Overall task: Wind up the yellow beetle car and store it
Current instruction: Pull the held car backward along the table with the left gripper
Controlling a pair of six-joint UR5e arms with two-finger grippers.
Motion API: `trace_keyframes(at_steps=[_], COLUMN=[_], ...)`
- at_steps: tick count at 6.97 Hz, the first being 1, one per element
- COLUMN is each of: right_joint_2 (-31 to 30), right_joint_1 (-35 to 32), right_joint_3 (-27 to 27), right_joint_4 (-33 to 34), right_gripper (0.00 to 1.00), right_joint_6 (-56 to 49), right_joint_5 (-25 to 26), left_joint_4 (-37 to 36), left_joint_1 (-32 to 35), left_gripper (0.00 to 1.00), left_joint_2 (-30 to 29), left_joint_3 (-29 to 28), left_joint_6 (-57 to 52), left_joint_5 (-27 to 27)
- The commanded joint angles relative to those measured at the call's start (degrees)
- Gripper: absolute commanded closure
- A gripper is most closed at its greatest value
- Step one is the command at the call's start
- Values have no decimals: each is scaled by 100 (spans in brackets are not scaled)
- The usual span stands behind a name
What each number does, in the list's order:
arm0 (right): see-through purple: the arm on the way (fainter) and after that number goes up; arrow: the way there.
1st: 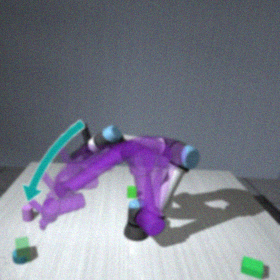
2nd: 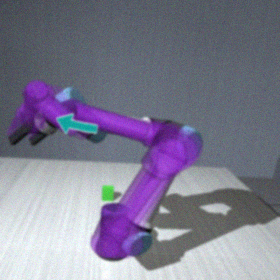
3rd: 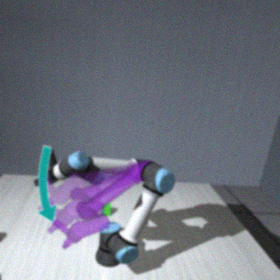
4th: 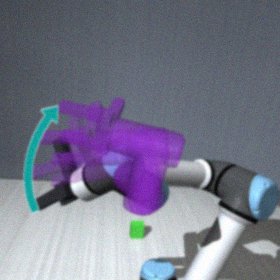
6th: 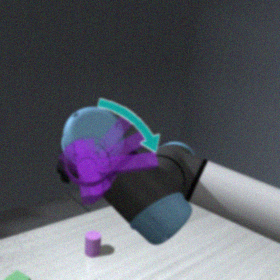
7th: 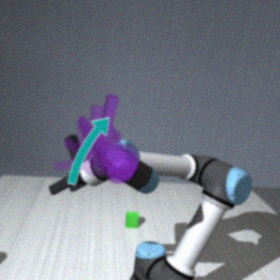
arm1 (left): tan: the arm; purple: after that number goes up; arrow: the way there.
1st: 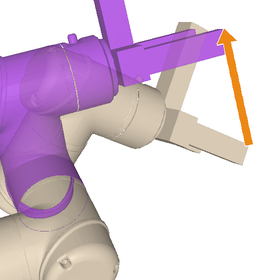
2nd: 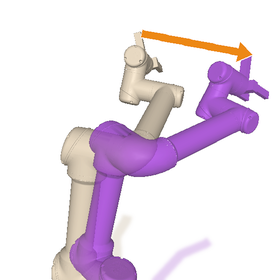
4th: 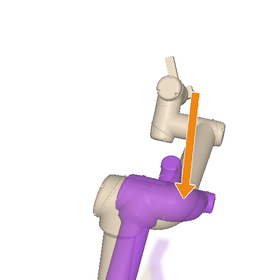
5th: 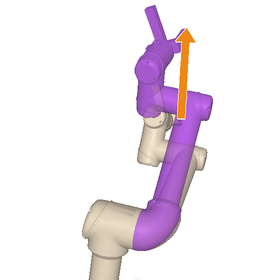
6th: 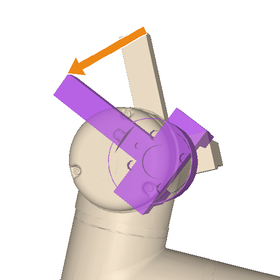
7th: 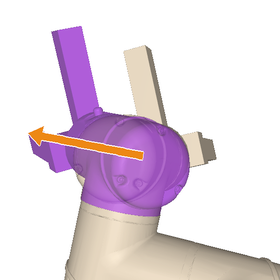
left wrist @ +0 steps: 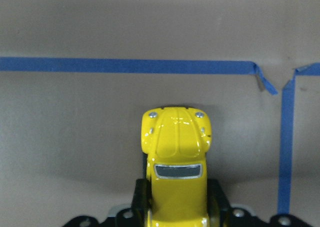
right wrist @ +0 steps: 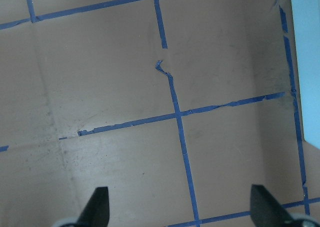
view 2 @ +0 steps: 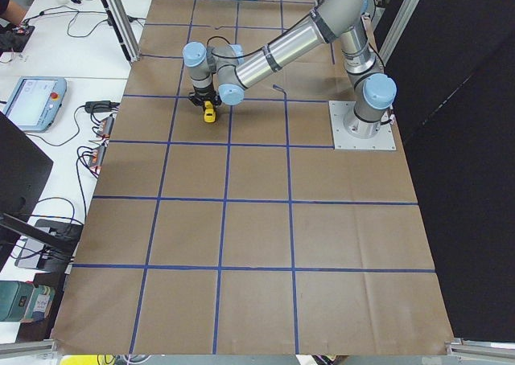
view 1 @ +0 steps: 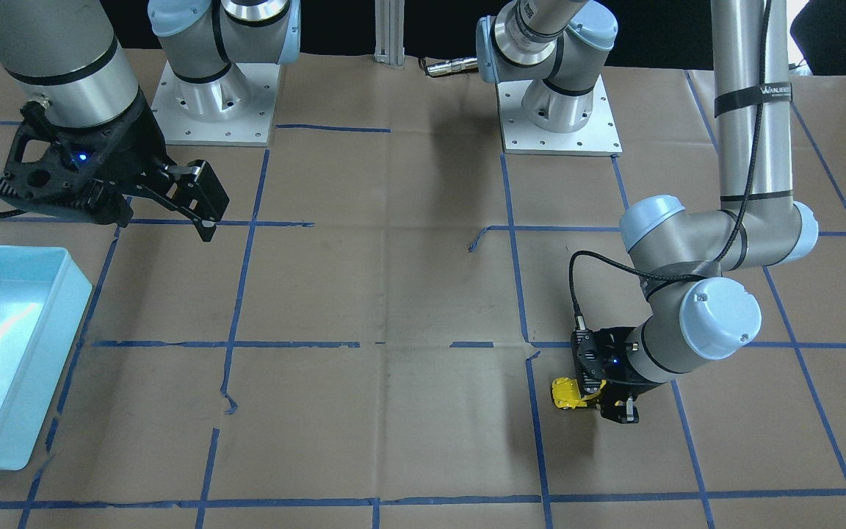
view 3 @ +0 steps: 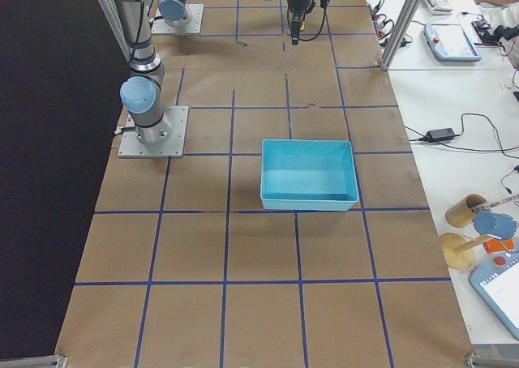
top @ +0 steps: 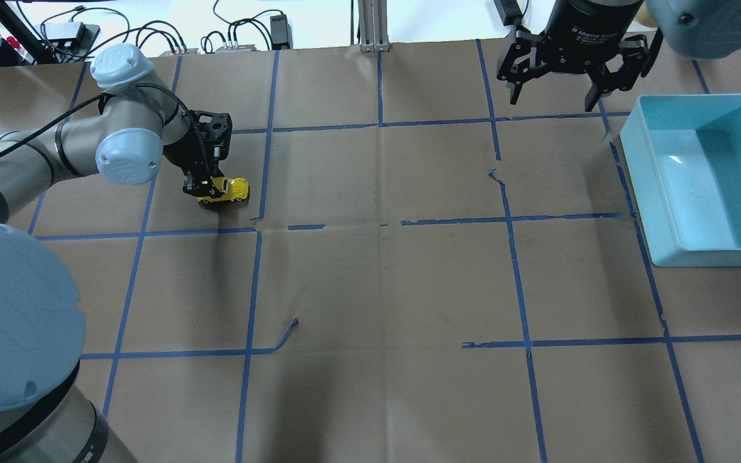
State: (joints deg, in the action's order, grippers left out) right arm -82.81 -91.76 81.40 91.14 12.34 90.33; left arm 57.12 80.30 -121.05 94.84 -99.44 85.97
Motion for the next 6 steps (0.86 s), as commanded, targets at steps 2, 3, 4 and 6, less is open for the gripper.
trace_keyframes(at_steps=[2, 3, 4, 6], right_joint_2=[2, 2, -7, 1], right_joint_1=[0, 9, 0, 0], right_joint_3=[16, 16, 16, 16], right_joint_4=[9, 9, 9, 9], right_gripper=[0, 0, 0, 0], right_joint_6=[-21, -38, -30, -30], right_joint_5=[2, 2, -6, 2], left_joint_4=[1, 1, 1, 1], left_joint_1=[-119, -172, -172, -190], left_gripper=[99, 99, 99, 99], left_joint_2=[2, 2, 2, 2], left_joint_3=[-1, -1, -1, -1], left_joint_6=[-137, -146, -268, -295], left_joint_5=[-1, -1, 8, -1])
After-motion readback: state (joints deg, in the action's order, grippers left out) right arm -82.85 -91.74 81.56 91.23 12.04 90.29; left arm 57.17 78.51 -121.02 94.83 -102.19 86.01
